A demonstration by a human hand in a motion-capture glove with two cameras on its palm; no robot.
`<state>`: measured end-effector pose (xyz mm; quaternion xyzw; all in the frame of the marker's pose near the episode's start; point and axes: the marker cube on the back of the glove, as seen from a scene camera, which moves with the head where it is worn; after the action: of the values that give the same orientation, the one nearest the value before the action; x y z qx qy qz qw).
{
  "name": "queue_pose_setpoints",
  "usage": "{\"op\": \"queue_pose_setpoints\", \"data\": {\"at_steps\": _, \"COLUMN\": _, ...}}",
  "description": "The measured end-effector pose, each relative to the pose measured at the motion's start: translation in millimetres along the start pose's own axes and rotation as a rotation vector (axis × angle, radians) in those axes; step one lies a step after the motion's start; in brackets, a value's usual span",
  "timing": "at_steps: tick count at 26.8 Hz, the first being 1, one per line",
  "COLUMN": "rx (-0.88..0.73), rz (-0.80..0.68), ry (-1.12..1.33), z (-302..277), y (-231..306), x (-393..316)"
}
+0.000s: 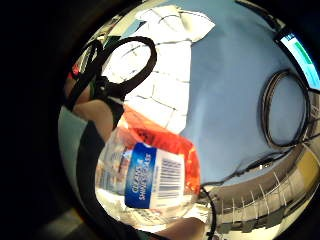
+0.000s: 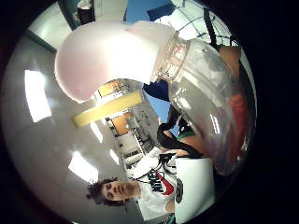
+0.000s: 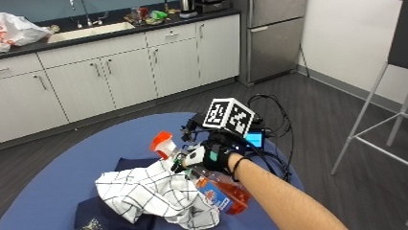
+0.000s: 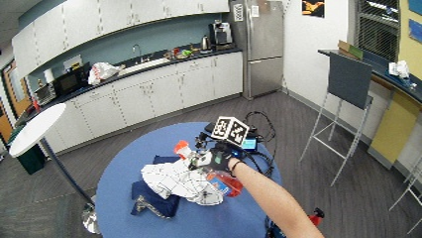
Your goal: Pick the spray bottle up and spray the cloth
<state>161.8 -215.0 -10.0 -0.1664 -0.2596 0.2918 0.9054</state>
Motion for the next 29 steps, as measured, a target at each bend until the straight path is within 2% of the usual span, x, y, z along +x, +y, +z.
{"op": "queue_pose_setpoints", "data": {"at_steps": 8, "rx": 0.026, "rz": 0.010, "ry": 0.008, "z": 0.7, "y": 5.8, "x": 5.9}}
{"op": "queue_pose_setpoints", "data": {"at_steps": 13, "rx": 0.069, "rz": -0.055, "ry": -0.012, "z": 0.8, "y": 16.7, "x": -6.4}}
{"op": "queue_pose_setpoints", "data": {"at_steps": 16, "rx": 0.126, "rz": -0.162, "ry": -0.044, "z": 4.4, "y": 33.5, "x": -29.2}}
{"op": "queue_pose_setpoints", "data": {"at_steps": 21, "rx": 0.204, "rz": -0.431, "ry": -0.155, "z": 25.1, "y": 64.3, "x": -87.0}}
{"op": "queue_pose_setpoints", "data": {"at_steps": 25, "rx": 0.211, "rz": -0.647, "ry": -0.262, "z": 58.6, "y": 80.6, "x": -132.5}}
{"op": "queue_pose_setpoints", "data": {"at_steps": 29, "rx": 0.200, "rz": -0.764, "ry": -0.346, "z": 106.4, "y": 84.0, "x": -164.5}}
